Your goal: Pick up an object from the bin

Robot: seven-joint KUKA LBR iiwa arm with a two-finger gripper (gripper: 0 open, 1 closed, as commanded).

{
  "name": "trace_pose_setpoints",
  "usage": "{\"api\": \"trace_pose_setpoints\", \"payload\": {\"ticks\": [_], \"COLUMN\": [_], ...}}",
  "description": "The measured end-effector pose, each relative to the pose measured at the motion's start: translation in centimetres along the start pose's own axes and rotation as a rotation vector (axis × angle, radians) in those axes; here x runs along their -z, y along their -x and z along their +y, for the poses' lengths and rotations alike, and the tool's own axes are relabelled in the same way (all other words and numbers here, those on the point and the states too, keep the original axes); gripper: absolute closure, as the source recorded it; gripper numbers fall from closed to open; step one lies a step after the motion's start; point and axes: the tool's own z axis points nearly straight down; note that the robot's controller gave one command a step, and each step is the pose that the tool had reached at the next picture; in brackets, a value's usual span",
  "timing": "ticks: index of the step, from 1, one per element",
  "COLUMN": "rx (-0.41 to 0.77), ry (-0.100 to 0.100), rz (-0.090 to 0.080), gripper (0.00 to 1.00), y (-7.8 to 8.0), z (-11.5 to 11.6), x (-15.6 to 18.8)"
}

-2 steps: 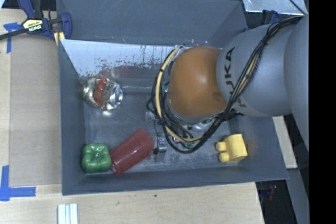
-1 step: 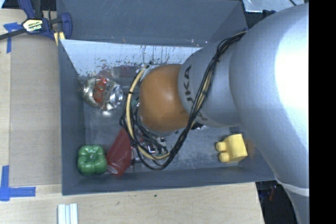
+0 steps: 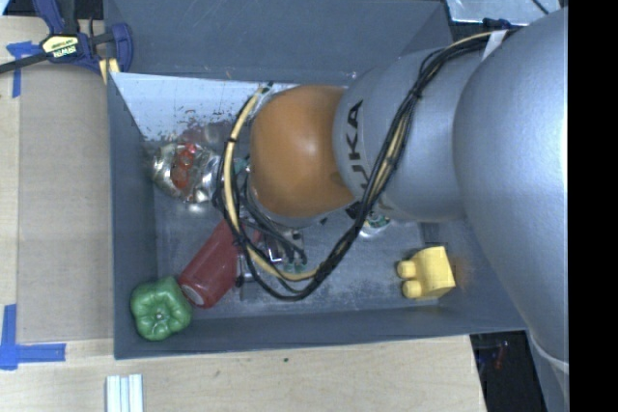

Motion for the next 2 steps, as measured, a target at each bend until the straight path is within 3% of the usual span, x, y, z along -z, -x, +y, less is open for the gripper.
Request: {"api": "trace_pose_setpoints", "payload": {"ticks": [1, 2], "rx": [0.133, 0.139], "ry": [0.000, 0.002], "rz": [0.002, -0.012], "gripper": [0.00, 0.00], "y": [-2.0, -1.8], "z": [1.1, 0.9], "x": [-3.1, -6.1]}}
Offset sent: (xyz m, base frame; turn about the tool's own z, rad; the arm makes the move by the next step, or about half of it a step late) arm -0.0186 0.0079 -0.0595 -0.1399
